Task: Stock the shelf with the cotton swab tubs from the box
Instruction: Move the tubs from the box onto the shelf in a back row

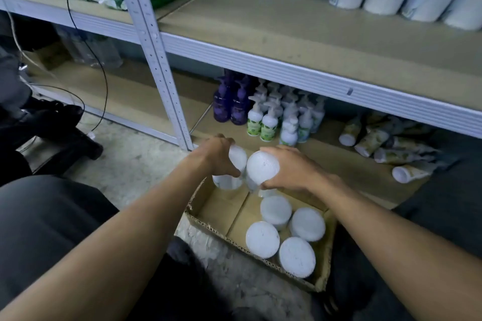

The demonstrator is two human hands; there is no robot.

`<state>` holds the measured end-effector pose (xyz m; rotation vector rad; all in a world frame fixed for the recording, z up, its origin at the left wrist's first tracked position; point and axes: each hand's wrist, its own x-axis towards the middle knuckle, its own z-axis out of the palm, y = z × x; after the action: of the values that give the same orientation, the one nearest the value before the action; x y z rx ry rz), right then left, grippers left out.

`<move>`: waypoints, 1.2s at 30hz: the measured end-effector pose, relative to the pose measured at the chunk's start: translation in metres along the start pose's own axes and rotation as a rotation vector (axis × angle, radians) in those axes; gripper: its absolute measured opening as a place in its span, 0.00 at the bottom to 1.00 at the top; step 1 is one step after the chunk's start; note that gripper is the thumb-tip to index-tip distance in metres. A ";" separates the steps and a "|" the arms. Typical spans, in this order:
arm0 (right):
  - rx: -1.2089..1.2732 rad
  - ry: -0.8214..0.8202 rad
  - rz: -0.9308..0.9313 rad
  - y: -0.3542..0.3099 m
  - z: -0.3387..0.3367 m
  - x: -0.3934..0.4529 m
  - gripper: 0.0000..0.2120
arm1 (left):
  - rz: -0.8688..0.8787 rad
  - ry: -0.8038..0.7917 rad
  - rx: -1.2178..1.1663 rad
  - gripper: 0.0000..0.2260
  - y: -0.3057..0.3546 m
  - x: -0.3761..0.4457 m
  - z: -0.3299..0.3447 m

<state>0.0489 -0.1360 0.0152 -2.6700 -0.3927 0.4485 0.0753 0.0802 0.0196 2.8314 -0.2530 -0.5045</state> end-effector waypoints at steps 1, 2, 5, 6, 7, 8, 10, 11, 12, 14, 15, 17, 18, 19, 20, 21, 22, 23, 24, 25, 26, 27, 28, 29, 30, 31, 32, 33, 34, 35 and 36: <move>-0.014 0.008 -0.003 -0.002 -0.011 -0.007 0.49 | 0.012 0.005 0.010 0.39 0.006 -0.006 -0.009; -0.030 0.015 -0.006 -0.004 -0.024 -0.014 0.49 | 0.019 0.007 0.013 0.38 0.012 -0.011 -0.019; -0.075 0.037 -0.014 -0.012 -0.061 -0.034 0.47 | 0.046 0.034 0.003 0.34 0.031 -0.027 -0.051; -0.085 0.042 -0.016 -0.015 -0.074 -0.041 0.47 | 0.058 0.044 0.004 0.31 0.038 -0.033 -0.062; -0.097 0.050 -0.017 -0.017 -0.088 -0.048 0.47 | 0.074 0.055 0.012 0.30 0.046 -0.039 -0.074; -0.104 0.058 -0.020 -0.020 -0.102 -0.055 0.47 | 0.092 0.067 0.019 0.29 0.053 -0.044 -0.085; -0.105 0.075 -0.023 -0.023 -0.129 -0.071 0.47 | 0.135 0.088 0.022 0.29 0.067 -0.054 -0.108; -0.105 0.088 -0.024 -0.025 -0.142 -0.078 0.46 | 0.161 0.098 0.020 0.29 0.075 -0.059 -0.119; -0.104 0.111 -0.029 -0.028 -0.155 -0.087 0.45 | 0.190 0.108 0.020 0.28 0.082 -0.063 -0.130; -0.115 0.169 -0.024 -0.033 -0.180 -0.103 0.43 | 0.243 0.139 0.053 0.28 0.100 -0.068 -0.151; -0.126 0.187 -0.017 -0.037 -0.192 -0.111 0.41 | 0.256 0.156 0.079 0.30 0.109 -0.070 -0.162; -0.156 0.212 -0.008 -0.041 -0.212 -0.125 0.40 | 0.274 0.197 0.120 0.34 0.128 -0.071 -0.180; -0.168 0.224 -0.003 -0.042 -0.222 -0.131 0.40 | 0.287 0.213 0.135 0.35 0.138 -0.071 -0.188; -0.180 0.238 0.005 -0.041 -0.231 -0.136 0.41 | 0.299 0.222 0.149 0.36 0.147 -0.070 -0.195; -0.189 0.254 0.014 -0.040 -0.240 -0.141 0.42 | 0.313 0.230 0.165 0.36 0.157 -0.070 -0.202; -0.192 0.269 0.029 -0.038 -0.250 -0.147 0.42 | 0.329 0.240 0.184 0.36 0.167 -0.069 -0.208; -0.195 0.282 0.042 -0.035 -0.259 -0.153 0.42 | 0.346 0.254 0.202 0.36 0.176 -0.068 -0.215; -0.203 0.291 0.054 -0.032 -0.269 -0.158 0.41 | 0.362 0.268 0.217 0.36 0.186 -0.066 -0.220; -0.212 0.298 0.066 -0.030 -0.278 -0.164 0.40 | 0.377 0.279 0.226 0.37 0.196 -0.064 -0.225; -0.216 0.302 0.083 -0.026 -0.287 -0.169 0.38 | 0.393 0.282 0.230 0.37 0.206 -0.060 -0.230; -0.216 0.307 0.100 -0.023 -0.295 -0.173 0.37 | 0.409 0.279 0.231 0.37 0.216 -0.056 -0.233; -0.217 0.314 0.117 -0.019 -0.302 -0.176 0.35 | 0.422 0.273 0.231 0.38 0.226 -0.053 -0.236; -0.221 0.325 0.138 -0.014 -0.309 -0.178 0.35 | 0.430 0.265 0.230 0.38 0.236 -0.049 -0.239; -0.231 0.337 0.159 -0.008 -0.314 -0.180 0.34 | 0.436 0.255 0.226 0.37 0.246 -0.045 -0.241; -0.241 0.344 0.179 -0.002 -0.320 -0.181 0.33 | 0.438 0.241 0.223 0.37 0.256 -0.041 -0.242; -0.253 0.346 0.201 0.004 -0.324 -0.182 0.31 | 0.438 0.225 0.218 0.36 0.265 -0.038 -0.243; -0.262 0.345 0.221 0.011 -0.328 -0.183 0.31 | 0.440 0.209 0.213 0.36 0.274 -0.033 -0.244; -0.265 0.340 0.236 0.017 -0.331 -0.183 0.31 | 0.440 0.197 0.207 0.37 0.281 -0.029 -0.244; -0.259 0.335 0.249 0.024 -0.334 -0.182 0.30 | 0.442 0.188 0.204 0.38 0.288 -0.024 -0.243; -0.251 0.329 0.260 0.031 -0.336 -0.181 0.30 | 0.445 0.182 0.206 0.38 0.294 -0.018 -0.243; -0.246 0.325 0.269 0.037 -0.338 -0.180 0.30 | 0.451 0.177 0.212 0.38 0.300 -0.012 -0.242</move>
<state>0.0159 -0.3437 0.3373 -2.9808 0.0119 0.0347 0.1131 -0.1507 0.3262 2.8583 -0.9281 -0.1347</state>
